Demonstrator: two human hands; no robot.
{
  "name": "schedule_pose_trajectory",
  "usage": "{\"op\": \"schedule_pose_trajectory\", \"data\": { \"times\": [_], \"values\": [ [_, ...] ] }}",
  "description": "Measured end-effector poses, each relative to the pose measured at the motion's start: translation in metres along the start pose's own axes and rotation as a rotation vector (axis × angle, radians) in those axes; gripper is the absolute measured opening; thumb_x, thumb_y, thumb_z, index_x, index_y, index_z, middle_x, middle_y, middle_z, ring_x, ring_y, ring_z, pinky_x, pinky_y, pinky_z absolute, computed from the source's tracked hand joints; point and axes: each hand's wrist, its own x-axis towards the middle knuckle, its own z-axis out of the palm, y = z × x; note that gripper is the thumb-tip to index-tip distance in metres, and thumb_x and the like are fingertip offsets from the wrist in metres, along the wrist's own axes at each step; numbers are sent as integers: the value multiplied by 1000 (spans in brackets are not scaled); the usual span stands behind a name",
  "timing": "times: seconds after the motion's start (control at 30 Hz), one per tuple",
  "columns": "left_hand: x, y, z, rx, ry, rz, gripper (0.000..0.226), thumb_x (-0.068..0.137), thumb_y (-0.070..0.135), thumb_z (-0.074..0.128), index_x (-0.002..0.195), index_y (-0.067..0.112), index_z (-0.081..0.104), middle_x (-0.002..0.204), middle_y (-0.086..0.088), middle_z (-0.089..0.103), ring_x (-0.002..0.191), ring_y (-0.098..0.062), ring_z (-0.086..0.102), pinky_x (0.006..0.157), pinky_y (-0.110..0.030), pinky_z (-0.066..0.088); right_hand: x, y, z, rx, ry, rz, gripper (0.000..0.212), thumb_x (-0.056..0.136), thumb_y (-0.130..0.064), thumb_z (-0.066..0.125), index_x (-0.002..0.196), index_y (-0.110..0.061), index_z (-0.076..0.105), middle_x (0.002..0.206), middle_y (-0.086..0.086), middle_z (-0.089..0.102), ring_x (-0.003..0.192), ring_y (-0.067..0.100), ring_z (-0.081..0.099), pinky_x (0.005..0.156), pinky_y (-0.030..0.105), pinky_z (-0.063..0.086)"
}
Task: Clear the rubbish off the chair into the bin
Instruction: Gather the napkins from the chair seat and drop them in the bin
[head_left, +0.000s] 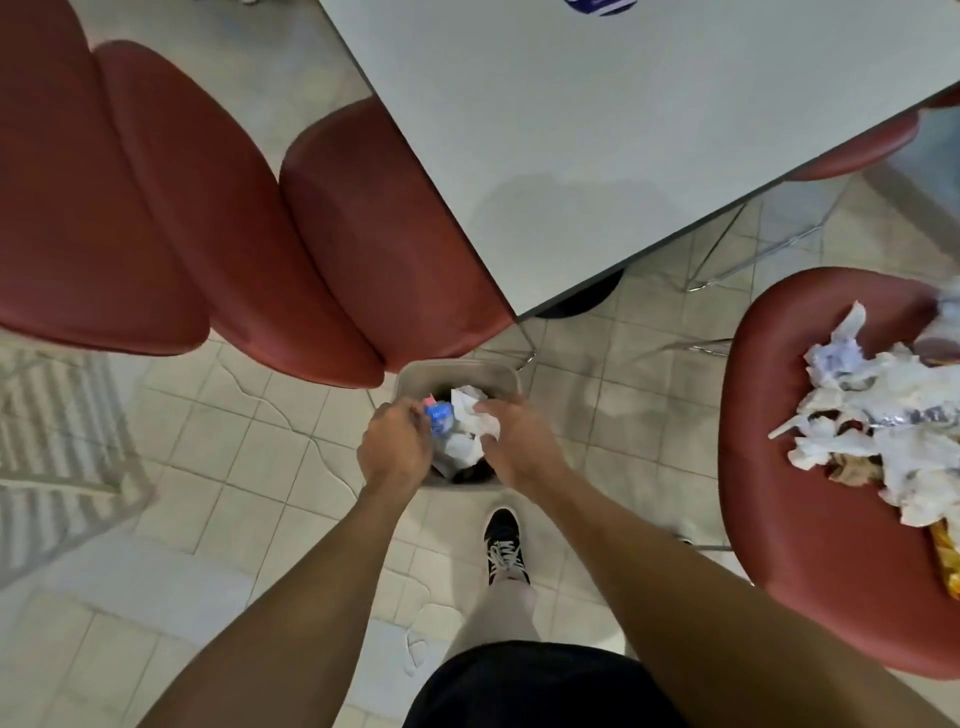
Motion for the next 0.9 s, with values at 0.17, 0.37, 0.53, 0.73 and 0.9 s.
{"op": "schedule_pose_trajectory", "data": {
  "times": [0.17,0.37,0.53,0.73,0.9],
  "values": [
    [-4,-10,2,-25,-18,-15,14,91,30,54,101,28,64,103,-5,60,92,-29,60,72,-33,42,3,-7,5,-71,-36,-15,57,84,-3,55,136,-24,49,137,8,47,120,27,50,99,32,43],
    [-6,1,8,-22,-53,24,17,88,30,59,103,25,64,106,-4,61,96,-28,59,73,-32,42,3,12,-4,-82,-20,57,51,82,-6,52,129,-26,56,127,9,51,110,29,56,92,35,48],
    [-7,26,20,26,-103,60,12,87,32,57,98,32,61,105,1,66,94,-29,62,76,-35,50,-6,39,-23,-51,14,110,54,87,-12,55,138,-29,47,135,6,46,117,27,54,91,30,45],
    [-23,81,49,73,-146,184,11,87,28,58,96,29,64,105,1,64,97,-27,60,79,-36,49,-27,100,-66,25,96,216,59,86,-8,58,141,-25,43,137,8,44,109,26,58,91,29,46],
    [-43,132,85,61,-266,298,11,83,25,57,90,32,62,98,3,67,89,-23,62,78,-37,52,-52,160,-107,97,153,309,59,86,-11,56,142,-25,41,136,7,41,104,25,59,92,33,50]
  ]
}}
